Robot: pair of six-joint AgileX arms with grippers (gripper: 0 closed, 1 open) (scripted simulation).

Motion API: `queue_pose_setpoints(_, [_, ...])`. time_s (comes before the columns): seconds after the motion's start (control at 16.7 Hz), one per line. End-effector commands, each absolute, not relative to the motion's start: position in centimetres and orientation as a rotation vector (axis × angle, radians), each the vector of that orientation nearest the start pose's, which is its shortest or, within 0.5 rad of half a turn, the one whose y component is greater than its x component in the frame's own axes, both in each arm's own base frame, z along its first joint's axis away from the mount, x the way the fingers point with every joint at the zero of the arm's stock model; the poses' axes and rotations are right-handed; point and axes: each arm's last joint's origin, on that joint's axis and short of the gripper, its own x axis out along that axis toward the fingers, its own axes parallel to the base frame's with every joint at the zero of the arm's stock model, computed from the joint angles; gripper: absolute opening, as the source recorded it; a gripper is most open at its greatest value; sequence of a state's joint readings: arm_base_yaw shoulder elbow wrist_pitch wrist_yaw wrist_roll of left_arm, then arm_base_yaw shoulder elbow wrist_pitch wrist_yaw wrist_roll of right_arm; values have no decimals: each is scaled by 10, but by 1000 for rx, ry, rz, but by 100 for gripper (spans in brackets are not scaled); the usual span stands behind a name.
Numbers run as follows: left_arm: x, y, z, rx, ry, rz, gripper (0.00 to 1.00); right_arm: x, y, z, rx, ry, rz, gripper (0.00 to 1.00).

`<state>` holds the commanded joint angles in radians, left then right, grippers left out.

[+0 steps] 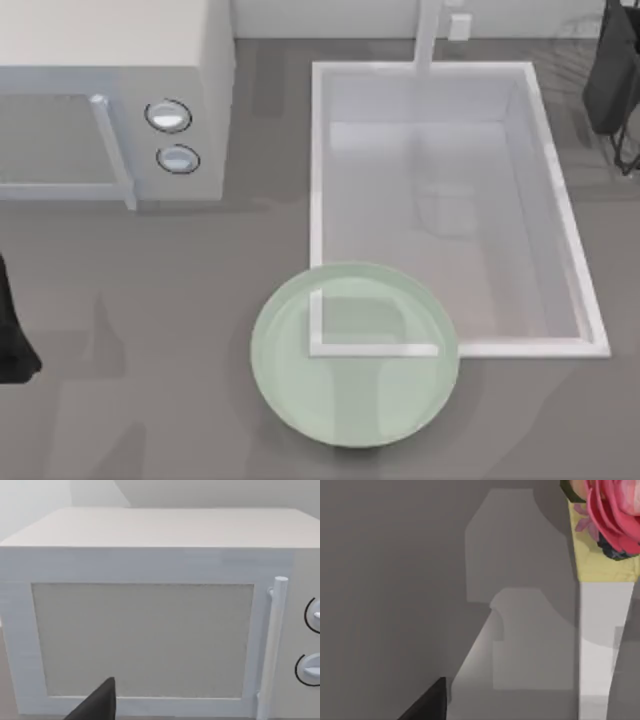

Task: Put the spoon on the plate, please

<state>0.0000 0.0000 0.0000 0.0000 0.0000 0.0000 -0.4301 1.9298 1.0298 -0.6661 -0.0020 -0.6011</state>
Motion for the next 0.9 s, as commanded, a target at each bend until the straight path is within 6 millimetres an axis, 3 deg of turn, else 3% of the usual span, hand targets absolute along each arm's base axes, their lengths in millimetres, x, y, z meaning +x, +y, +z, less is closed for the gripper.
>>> queue_pose_setpoints(0.54, [106,-1,160,0,0,0,100,290,-131,93,-138,1561,139,2])
queue_pose_setpoints(0.9, [106,-1,160,0,0,0,100,290,-131,93,-138,1561,139,0])
